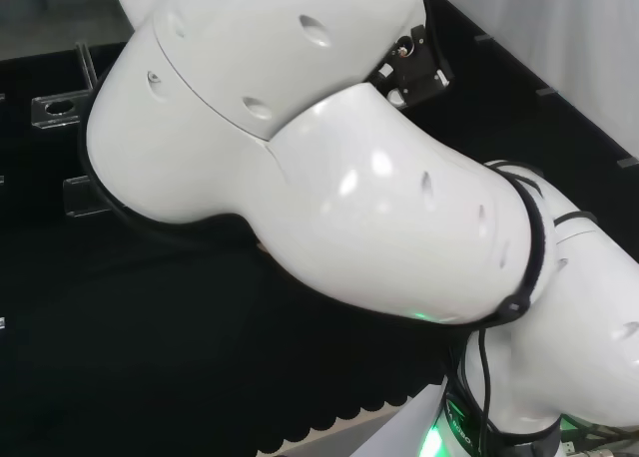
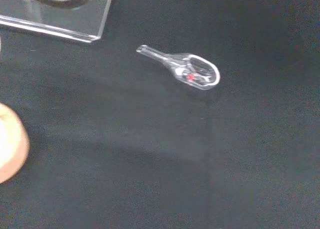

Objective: Remove the funnel from the round-bottom flask.

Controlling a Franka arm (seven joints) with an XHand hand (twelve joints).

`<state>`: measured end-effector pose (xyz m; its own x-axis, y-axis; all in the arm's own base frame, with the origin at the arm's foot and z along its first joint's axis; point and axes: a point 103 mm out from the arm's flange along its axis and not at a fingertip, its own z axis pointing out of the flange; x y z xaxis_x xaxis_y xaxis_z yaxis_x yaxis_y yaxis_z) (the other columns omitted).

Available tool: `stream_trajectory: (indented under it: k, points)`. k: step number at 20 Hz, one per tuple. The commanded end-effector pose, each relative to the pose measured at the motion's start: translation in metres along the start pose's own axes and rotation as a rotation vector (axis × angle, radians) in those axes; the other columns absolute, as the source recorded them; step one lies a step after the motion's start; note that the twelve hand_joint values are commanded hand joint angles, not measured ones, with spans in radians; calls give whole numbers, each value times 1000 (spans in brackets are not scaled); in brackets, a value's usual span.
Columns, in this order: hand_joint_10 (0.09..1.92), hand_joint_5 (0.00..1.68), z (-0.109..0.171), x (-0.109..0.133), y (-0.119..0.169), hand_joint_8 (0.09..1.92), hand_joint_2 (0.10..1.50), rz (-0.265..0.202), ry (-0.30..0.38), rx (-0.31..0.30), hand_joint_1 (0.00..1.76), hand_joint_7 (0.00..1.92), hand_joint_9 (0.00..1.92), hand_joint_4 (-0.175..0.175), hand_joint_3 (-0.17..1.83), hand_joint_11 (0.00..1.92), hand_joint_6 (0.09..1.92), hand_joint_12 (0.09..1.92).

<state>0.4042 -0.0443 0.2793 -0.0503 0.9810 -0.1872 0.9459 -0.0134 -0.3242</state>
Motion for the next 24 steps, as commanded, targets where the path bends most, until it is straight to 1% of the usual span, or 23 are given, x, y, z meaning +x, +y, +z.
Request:
stream_trajectory:
  k: [1, 4, 8, 10, 14, 15, 18, 20, 24]
  points:
    - [656, 259, -8, 36, -35, 680, 659, -50, 64, 63, 689, 210, 510, -65, 508, 361, 87, 1374]
    - [652, 266, -8, 53, -41, 675, 656, -78, 65, 82, 676, 193, 506, -66, 505, 368, 87, 1374]
    - [642, 275, -4, 75, -47, 664, 652, -103, 59, 101, 657, 151, 475, -66, 499, 374, 87, 1374]
    - [657, 267, -1, 83, -49, 673, 654, -111, 65, 107, 646, 109, 443, -68, 482, 379, 87, 1375]
    - [700, 232, 4, 94, -50, 685, 655, -136, 81, 147, 629, 27, 368, -71, 445, 394, 87, 1389]
    - [712, 217, 4, 96, -49, 656, 654, -140, 80, 150, 625, 14, 346, -73, 434, 399, 87, 1394]
    - [754, 131, 5, 99, -43, 423, 653, -154, 62, 160, 615, 1, 245, -83, 393, 415, 87, 1400]
    - [792, 82, 7, 100, -39, 298, 657, -162, 66, 177, 615, 0, 180, -88, 365, 417, 87, 1405]
    - [839, 8, 13, 102, -31, 165, 659, -172, 60, 198, 618, 0, 97, -89, 331, 412, 87, 1413]
